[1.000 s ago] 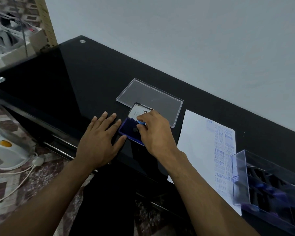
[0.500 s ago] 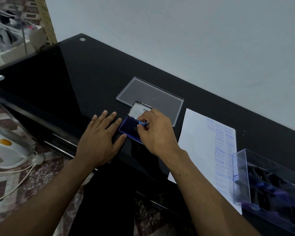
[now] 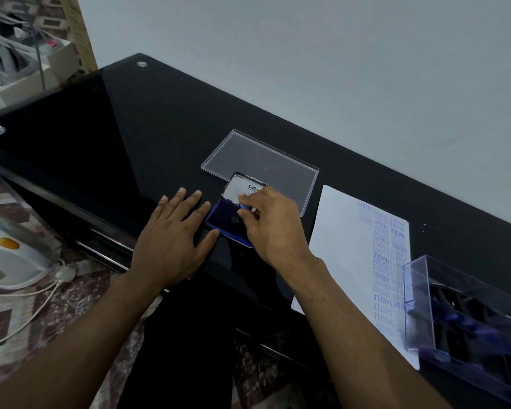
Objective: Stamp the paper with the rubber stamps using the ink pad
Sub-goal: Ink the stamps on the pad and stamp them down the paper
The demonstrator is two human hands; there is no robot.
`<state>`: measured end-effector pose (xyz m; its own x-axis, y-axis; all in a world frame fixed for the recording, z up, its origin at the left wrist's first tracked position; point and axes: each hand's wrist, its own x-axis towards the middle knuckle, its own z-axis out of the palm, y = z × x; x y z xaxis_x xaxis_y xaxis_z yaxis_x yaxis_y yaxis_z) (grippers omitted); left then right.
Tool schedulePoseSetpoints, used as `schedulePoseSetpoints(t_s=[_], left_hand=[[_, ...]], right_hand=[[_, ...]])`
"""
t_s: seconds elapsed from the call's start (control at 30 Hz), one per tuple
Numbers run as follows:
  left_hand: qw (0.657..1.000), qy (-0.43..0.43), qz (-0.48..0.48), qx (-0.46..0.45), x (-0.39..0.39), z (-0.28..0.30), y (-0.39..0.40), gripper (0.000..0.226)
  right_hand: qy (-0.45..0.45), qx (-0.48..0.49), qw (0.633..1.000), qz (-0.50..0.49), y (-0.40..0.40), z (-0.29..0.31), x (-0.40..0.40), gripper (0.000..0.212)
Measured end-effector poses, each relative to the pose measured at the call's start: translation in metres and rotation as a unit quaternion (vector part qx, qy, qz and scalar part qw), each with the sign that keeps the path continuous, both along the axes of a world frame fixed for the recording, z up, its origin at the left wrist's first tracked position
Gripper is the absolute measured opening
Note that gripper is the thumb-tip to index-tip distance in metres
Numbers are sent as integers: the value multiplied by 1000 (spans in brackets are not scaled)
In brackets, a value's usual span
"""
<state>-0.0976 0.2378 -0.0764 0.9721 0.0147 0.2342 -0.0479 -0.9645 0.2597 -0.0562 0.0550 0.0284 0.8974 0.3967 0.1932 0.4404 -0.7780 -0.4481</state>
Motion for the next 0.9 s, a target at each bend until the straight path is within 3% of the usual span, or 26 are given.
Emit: schedulePoseSetpoints(t_s=[0.9], left_hand=[[1000, -9, -1, -1, 0, 0, 0, 71]], right_hand=[[-11, 14, 1000, -3, 1, -7, 2, 25]])
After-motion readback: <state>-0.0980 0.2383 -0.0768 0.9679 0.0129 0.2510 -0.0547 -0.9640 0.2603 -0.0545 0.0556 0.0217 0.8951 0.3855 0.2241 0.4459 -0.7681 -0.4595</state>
